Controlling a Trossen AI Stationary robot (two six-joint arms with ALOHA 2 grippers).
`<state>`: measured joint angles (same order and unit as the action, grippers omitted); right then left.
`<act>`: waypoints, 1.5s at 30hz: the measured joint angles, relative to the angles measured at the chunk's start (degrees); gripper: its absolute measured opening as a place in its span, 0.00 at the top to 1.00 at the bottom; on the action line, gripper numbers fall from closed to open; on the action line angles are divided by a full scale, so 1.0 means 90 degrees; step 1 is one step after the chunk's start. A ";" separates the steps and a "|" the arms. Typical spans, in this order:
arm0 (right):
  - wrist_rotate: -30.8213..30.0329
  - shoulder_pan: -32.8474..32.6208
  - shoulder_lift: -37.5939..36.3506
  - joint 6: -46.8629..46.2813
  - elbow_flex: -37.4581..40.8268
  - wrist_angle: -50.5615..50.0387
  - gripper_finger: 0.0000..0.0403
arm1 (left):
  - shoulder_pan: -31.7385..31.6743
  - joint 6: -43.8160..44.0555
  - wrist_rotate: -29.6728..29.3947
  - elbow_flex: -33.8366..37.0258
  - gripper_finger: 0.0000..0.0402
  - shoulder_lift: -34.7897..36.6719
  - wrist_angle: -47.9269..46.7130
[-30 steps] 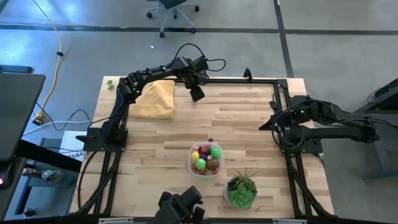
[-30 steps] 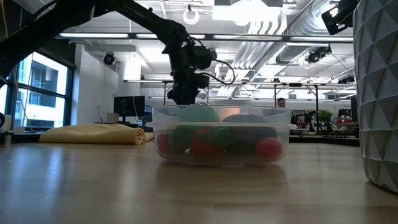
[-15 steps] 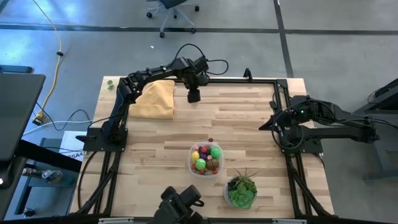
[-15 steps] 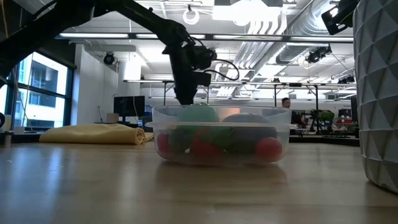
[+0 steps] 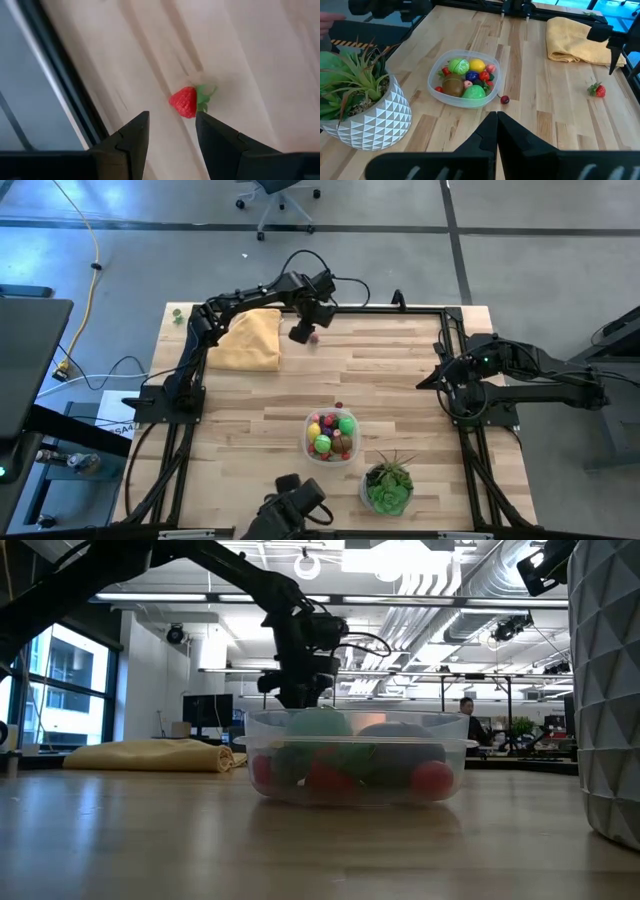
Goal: Pick and placing Produce into tupperware
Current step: Put the red strawberry into the transparent bin
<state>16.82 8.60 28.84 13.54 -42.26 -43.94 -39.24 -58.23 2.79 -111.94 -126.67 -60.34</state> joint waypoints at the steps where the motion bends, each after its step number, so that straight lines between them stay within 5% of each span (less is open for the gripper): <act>1: 0.0000 -0.0002 0.0000 0.0000 0.0000 0.0000 1.00 | 0.0004 -0.0400 0.0056 0.0000 0.62 0.0002 0.0000; 8: 0.0002 0.0000 0.0000 -0.0001 0.0000 0.0000 1.00 | 0.0002 -0.2898 0.0408 0.0000 0.62 0.0000 0.0027; 15: 0.0017 -0.0002 0.0000 0.0000 0.0000 0.0000 1.00 | 0.0001 -0.3987 0.0358 -0.0002 0.62 -0.0043 -0.0007; 24: 0.0015 0.0000 0.0002 -0.0002 0.0000 0.0000 1.00 | -0.0008 -0.4144 -0.0306 0.0012 0.62 -0.0458 0.0107; 38: 0.0010 -0.0002 0.0002 0.0000 0.0000 0.0000 1.00 | 0.0034 -0.3823 -0.0346 -0.0005 0.62 -0.0605 0.0114; 45: 0.0002 -0.0002 0.0000 0.0000 0.0000 0.0000 1.00 | 0.0084 -0.4529 -0.0243 0.0002 0.62 -0.0612 -0.0130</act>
<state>16.84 8.58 28.84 13.54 -42.26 -43.94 -38.49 -98.99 0.60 -111.92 -132.18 -61.50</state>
